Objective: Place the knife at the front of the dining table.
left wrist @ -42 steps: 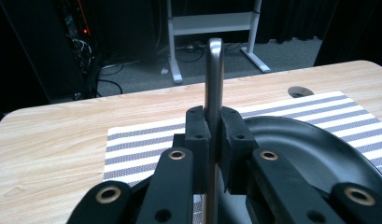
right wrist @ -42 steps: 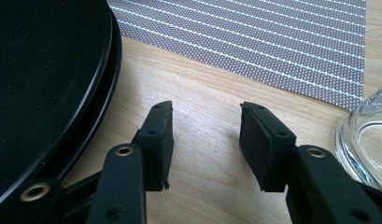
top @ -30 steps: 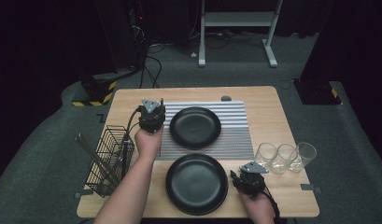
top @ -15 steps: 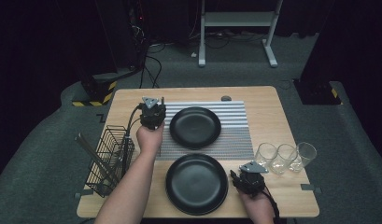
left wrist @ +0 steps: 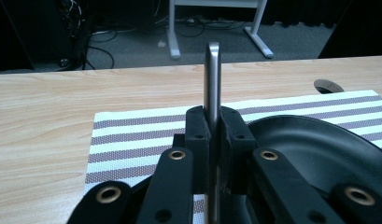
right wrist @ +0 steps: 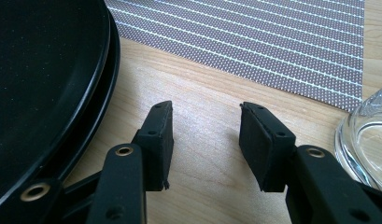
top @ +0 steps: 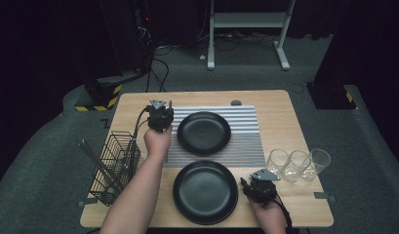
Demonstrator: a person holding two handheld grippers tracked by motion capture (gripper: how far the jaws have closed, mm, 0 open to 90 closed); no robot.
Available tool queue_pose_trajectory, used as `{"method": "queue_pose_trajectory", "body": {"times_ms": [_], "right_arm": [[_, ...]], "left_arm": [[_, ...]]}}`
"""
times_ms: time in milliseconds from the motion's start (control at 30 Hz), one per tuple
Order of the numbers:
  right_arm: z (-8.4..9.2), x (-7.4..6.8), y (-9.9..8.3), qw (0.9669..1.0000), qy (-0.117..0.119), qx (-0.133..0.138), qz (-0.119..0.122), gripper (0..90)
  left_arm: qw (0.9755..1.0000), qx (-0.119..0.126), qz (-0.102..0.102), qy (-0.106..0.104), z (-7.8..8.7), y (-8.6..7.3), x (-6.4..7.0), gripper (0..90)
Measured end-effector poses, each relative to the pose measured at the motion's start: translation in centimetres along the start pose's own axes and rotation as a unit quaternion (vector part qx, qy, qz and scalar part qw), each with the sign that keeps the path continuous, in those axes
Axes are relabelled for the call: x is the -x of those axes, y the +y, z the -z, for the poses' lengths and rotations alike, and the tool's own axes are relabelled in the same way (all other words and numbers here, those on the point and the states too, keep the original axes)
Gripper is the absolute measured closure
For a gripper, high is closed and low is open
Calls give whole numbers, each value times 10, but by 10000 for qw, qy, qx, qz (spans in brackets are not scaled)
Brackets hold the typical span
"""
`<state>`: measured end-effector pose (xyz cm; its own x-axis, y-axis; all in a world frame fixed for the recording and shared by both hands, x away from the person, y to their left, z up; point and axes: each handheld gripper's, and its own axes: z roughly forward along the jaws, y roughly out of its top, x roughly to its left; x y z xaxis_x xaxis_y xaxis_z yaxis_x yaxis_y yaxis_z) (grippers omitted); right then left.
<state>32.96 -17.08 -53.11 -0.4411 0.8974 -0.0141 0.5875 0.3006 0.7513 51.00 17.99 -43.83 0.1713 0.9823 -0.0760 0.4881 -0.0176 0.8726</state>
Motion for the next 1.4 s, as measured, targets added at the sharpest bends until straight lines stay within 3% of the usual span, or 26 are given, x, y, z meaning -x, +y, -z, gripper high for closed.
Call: {"method": "queue_pose_trajectory", "body": {"times_ms": [300,467,633,1067,1400], "right_arm": [[0,0,0,10000,-1,-1,1,544],[0,0,0,10000,-5,0,5,544],[0,0,0,10000,-10,1,8,543],[0,0,0,10000,-5,0,3,544],[0,0,0,10000,-11,1,5,544]], "left_arm": [[9999,-76,109,-21,-5,2,-5,831],[10000,-33,-21,29,7,6,-2,832],[10000,-29,-11,67,16,10,-1,833],[9997,-175,-16,150,13,11,-3,833],[9993,-235,-87,293,21,16,-11,833]]}}
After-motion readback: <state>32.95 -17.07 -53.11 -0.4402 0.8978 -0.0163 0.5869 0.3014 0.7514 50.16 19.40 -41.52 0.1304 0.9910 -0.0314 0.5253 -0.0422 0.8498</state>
